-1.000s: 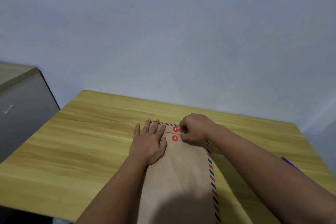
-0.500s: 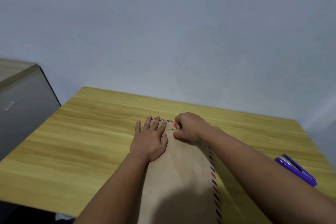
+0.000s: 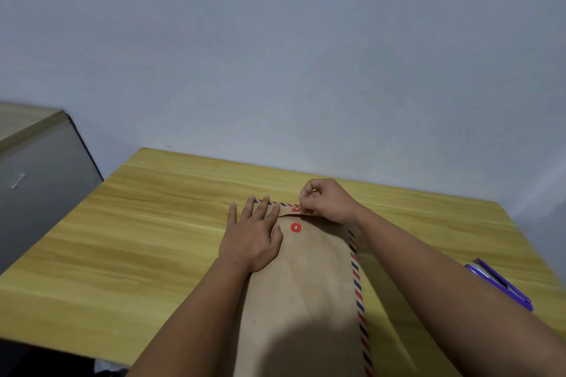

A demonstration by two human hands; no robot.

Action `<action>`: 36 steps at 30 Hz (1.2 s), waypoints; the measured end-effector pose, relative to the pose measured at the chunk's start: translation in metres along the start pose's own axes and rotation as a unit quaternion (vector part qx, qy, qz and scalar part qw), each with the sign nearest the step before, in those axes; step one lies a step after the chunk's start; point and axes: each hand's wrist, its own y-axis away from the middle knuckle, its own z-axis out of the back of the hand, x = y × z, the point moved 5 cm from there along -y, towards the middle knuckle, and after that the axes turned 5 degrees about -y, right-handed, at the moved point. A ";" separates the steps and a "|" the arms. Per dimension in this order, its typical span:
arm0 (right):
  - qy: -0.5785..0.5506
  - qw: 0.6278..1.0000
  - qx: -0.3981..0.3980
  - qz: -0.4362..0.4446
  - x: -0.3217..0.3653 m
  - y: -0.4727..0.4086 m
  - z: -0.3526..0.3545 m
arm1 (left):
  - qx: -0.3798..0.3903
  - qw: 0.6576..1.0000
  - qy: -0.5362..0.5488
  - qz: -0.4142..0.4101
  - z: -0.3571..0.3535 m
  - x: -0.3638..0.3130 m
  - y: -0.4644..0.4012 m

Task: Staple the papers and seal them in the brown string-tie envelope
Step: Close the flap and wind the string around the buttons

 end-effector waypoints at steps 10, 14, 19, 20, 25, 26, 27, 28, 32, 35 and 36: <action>0.303 0.950 -0.020 0.074 0.015 0.016 0.022 | -0.001 1.000 0.006 0.000 0.000 0.000 0.000; 0.315 0.941 -0.064 0.104 0.019 0.017 0.019 | 0.002 1.000 0.007 0.000 0.002 0.000 0.001; 0.296 0.935 -0.148 0.129 0.020 0.016 0.020 | 0.006 1.000 0.006 0.000 0.002 0.000 0.000; 0.310 0.929 -0.151 0.134 0.020 0.015 0.022 | 0.006 1.000 0.007 0.000 0.001 0.001 -0.001; 0.407 0.886 -0.176 0.135 0.022 0.014 0.046 | 0.001 1.000 0.008 0.000 -0.001 0.001 -0.001; 0.400 0.885 -0.198 0.130 0.023 0.015 0.053 | 0.002 1.000 0.008 0.000 -0.001 0.001 -0.001; 0.375 0.891 -0.221 0.127 0.025 0.017 0.061 | 0.003 1.000 0.008 0.000 -0.001 0.001 -0.001; 0.331 0.904 -0.241 0.121 0.028 0.020 0.068 | 0.003 1.000 0.008 0.000 -0.001 0.001 -0.001; 0.068 0.957 -0.270 0.078 0.035 0.028 0.090 | -0.002 1.000 0.003 0.001 -0.001 0.001 -0.001; -0.034 0.957 -0.277 0.086 0.042 0.034 0.096 | -0.002 1.000 0.006 0.000 -0.001 -0.002 0.000; -0.057 0.956 -0.275 0.087 0.045 0.036 0.096 | -0.001 1.000 0.005 0.001 -0.001 -0.002 0.000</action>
